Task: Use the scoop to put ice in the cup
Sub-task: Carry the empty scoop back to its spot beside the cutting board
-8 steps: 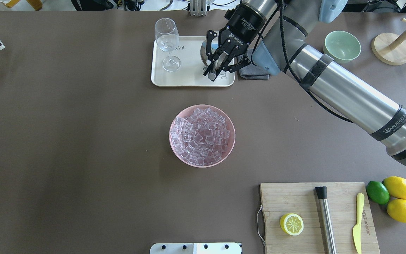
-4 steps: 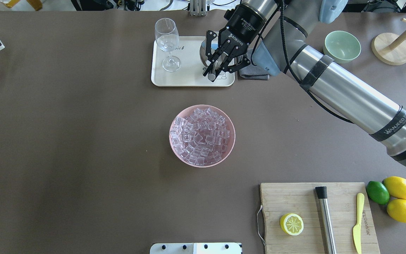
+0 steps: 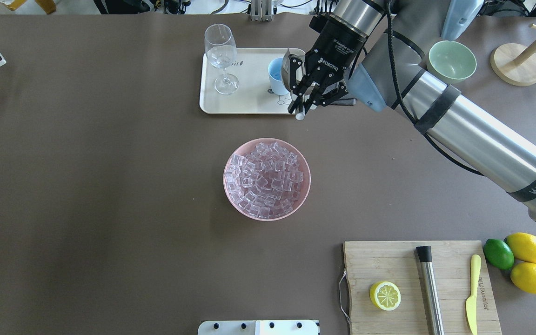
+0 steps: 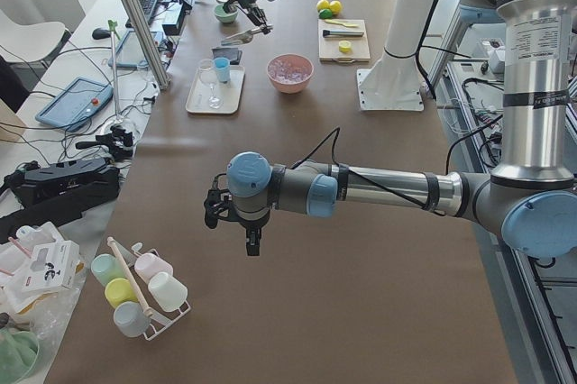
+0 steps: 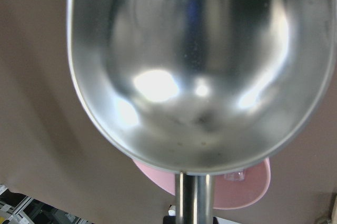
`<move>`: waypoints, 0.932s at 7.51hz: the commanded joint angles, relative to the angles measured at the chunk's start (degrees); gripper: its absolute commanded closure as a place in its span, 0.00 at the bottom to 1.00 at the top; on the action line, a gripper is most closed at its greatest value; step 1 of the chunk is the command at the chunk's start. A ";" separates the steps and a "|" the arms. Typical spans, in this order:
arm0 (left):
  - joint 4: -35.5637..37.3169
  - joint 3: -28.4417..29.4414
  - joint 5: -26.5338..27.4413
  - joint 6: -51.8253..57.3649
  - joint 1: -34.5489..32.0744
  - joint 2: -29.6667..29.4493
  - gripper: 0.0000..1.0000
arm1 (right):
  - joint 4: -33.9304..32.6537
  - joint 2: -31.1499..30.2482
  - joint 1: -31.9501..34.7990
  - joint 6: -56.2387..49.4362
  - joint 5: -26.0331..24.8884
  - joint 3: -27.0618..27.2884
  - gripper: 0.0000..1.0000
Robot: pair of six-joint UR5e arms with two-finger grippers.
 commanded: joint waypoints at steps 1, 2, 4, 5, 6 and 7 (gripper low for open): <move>0.96 -0.08 0.25 5.93 -0.08 0.21 0.02 | -0.10 -8.59 -0.21 0.23 -13.79 11.63 1.00; 3.75 -0.17 0.33 13.29 -1.13 0.12 0.02 | -0.36 -11.93 -1.69 0.32 -17.84 15.49 1.00; 4.74 -0.44 0.34 15.03 -3.07 0.12 0.02 | -0.45 -20.09 -4.42 0.32 -20.08 23.14 1.00; 6.66 -0.87 0.42 14.94 -3.16 -0.14 0.02 | -0.45 -23.79 -6.26 0.32 -20.08 26.22 1.00; 9.37 -1.22 1.21 15.03 -3.33 -0.49 0.02 | -0.45 -26.61 -7.58 0.23 -20.08 27.73 1.00; 9.49 -1.49 3.22 15.03 -3.33 -0.23 0.02 | -0.45 -28.03 -8.64 0.14 -20.08 27.66 1.00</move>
